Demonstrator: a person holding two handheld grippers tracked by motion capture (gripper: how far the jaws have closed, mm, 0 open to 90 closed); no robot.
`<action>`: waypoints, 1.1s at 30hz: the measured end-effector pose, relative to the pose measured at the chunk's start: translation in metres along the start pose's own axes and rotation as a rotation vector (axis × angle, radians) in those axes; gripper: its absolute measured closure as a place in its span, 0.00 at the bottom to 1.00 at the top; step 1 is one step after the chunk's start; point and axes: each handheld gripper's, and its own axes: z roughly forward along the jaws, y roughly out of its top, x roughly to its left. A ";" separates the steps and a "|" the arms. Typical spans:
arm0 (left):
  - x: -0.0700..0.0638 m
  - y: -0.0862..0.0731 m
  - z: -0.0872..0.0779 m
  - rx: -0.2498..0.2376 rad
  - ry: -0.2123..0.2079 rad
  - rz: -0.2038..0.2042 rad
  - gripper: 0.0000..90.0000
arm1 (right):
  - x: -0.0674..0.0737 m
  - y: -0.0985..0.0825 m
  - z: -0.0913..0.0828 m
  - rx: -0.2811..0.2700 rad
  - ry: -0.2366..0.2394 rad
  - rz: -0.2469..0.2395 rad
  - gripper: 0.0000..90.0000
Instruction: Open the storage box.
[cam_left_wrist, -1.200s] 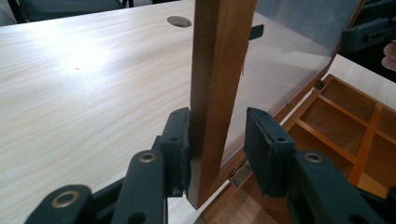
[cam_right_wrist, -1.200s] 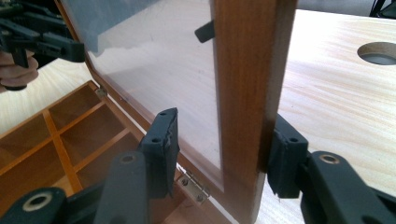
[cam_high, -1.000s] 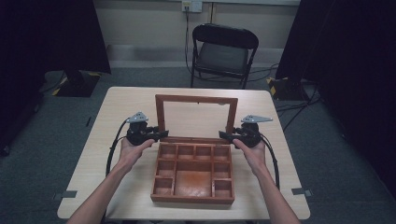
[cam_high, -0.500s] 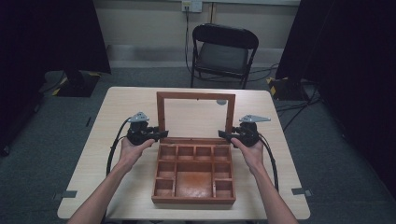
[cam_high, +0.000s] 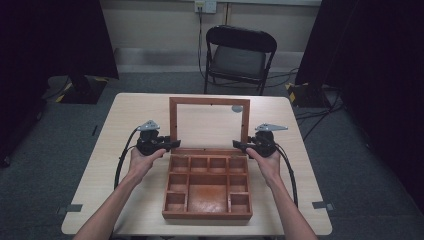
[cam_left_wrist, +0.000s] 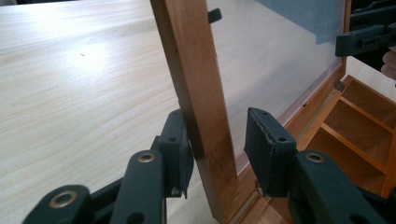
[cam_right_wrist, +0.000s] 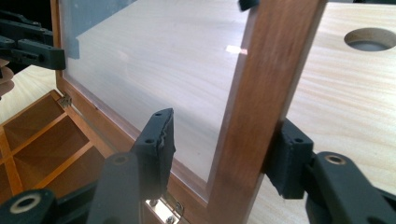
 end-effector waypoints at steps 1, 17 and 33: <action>0.001 -0.001 0.001 -0.003 -0.002 -0.005 0.66 | -0.001 -0.001 0.002 0.011 0.001 0.001 0.51; 0.012 -0.005 0.010 0.044 0.004 -0.049 0.57 | -0.009 -0.007 0.016 0.060 0.011 0.065 0.38; 0.016 -0.008 0.015 0.075 -0.004 -0.068 0.48 | -0.012 -0.012 0.022 0.092 0.008 0.092 0.29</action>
